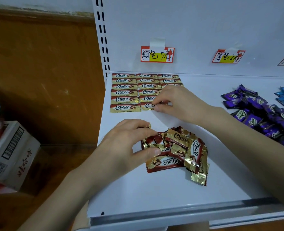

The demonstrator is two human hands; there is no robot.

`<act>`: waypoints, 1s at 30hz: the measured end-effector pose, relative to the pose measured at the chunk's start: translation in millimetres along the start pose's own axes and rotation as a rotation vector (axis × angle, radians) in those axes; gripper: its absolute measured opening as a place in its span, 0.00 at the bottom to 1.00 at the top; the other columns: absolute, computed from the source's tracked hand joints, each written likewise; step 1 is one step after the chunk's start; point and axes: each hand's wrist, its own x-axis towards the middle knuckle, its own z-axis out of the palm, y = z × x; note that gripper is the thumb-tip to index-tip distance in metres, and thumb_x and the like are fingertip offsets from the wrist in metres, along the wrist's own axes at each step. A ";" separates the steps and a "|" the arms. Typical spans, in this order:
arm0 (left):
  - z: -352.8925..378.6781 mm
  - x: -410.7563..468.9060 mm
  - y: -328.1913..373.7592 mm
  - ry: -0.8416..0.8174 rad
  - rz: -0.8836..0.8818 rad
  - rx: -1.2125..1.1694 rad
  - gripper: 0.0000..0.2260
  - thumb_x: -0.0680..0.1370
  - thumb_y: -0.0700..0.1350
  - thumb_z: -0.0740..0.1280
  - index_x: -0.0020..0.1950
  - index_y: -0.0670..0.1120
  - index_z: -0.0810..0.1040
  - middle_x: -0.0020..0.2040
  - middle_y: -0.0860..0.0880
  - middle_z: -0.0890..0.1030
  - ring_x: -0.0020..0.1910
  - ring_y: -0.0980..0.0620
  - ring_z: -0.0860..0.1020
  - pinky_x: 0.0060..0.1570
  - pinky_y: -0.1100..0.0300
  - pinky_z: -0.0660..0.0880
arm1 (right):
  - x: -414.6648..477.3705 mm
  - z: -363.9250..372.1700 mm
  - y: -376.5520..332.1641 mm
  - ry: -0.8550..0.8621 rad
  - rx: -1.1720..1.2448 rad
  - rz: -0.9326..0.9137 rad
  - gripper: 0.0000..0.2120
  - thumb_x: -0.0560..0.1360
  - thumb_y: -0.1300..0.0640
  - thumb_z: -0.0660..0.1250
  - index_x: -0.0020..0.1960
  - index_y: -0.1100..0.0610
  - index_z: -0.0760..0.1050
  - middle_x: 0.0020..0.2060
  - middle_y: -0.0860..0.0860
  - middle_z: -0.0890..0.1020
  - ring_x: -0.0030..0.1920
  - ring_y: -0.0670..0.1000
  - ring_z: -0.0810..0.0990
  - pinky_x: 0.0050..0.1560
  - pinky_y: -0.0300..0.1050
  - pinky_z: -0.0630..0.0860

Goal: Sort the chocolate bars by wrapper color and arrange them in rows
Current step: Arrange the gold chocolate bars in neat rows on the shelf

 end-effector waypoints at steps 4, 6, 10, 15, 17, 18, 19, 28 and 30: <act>-1.1 0.1 -0.1 -0.014 0.001 -0.002 0.27 0.70 0.67 0.59 0.65 0.57 0.75 0.66 0.61 0.70 0.56 0.72 0.57 0.51 0.80 0.57 | 2.3 -2.3 0.0 0.045 0.015 -0.010 0.10 0.76 0.56 0.65 0.53 0.60 0.80 0.47 0.53 0.81 0.47 0.49 0.73 0.49 0.45 0.69; -1.3 0.1 0.6 -0.022 -0.006 0.008 0.27 0.70 0.68 0.58 0.65 0.57 0.74 0.66 0.61 0.70 0.56 0.73 0.57 0.51 0.81 0.56 | 3.5 -2.5 0.8 0.047 0.010 -0.007 0.11 0.76 0.55 0.65 0.54 0.60 0.79 0.50 0.54 0.80 0.51 0.51 0.74 0.52 0.46 0.69; -1.3 0.0 1.0 -0.021 -0.006 0.009 0.28 0.68 0.64 0.57 0.65 0.57 0.75 0.66 0.61 0.71 0.56 0.72 0.57 0.50 0.82 0.56 | 4.3 -1.0 -0.1 -0.015 -0.018 -0.015 0.12 0.77 0.56 0.63 0.55 0.61 0.79 0.50 0.54 0.80 0.52 0.52 0.75 0.54 0.49 0.69; -0.7 0.5 0.0 -0.025 0.004 0.016 0.28 0.68 0.64 0.57 0.65 0.57 0.75 0.66 0.61 0.70 0.56 0.73 0.57 0.51 0.82 0.57 | 4.5 0.0 -0.3 -0.008 -0.014 -0.020 0.12 0.77 0.56 0.62 0.55 0.60 0.79 0.51 0.53 0.80 0.53 0.50 0.74 0.53 0.44 0.68; -0.5 0.5 -0.2 -0.022 0.007 0.016 0.28 0.67 0.64 0.57 0.65 0.57 0.75 0.65 0.60 0.71 0.55 0.73 0.57 0.51 0.82 0.57 | 5.6 1.2 0.2 -0.007 -0.012 -0.024 0.12 0.77 0.56 0.63 0.55 0.60 0.79 0.50 0.53 0.80 0.52 0.50 0.74 0.52 0.43 0.68; -0.8 0.6 0.2 -0.020 0.009 0.018 0.28 0.68 0.65 0.57 0.65 0.57 0.75 0.65 0.60 0.71 0.56 0.72 0.57 0.51 0.81 0.57 | 6.0 1.5 0.6 -0.007 -0.013 -0.024 0.12 0.77 0.56 0.63 0.54 0.61 0.79 0.49 0.54 0.80 0.52 0.50 0.74 0.52 0.43 0.68; -1.1 0.6 0.5 -0.017 0.010 0.017 0.28 0.68 0.65 0.58 0.65 0.57 0.75 0.65 0.60 0.71 0.56 0.72 0.58 0.51 0.81 0.57 | 6.0 1.5 0.9 -0.004 -0.015 -0.023 0.12 0.77 0.55 0.63 0.53 0.61 0.80 0.49 0.54 0.80 0.51 0.51 0.74 0.52 0.45 0.68; -9.3 3.1 22.0 -0.017 -0.090 0.014 0.42 0.61 0.75 0.54 0.69 0.55 0.68 0.62 0.62 0.68 0.59 0.68 0.61 0.58 0.71 0.61 | -29.7 -36.1 8.7 -0.064 0.134 0.097 0.07 0.76 0.57 0.64 0.49 0.57 0.80 0.39 0.43 0.78 0.38 0.36 0.74 0.40 0.22 0.66; -9.2 7.6 36.1 -0.067 -0.150 0.115 0.48 0.58 0.78 0.51 0.72 0.53 0.65 0.67 0.58 0.67 0.63 0.61 0.63 0.60 0.66 0.61 | -45.7 -46.0 11.5 -0.167 0.173 0.136 0.07 0.75 0.55 0.65 0.50 0.55 0.79 0.39 0.39 0.78 0.38 0.31 0.74 0.40 0.23 0.68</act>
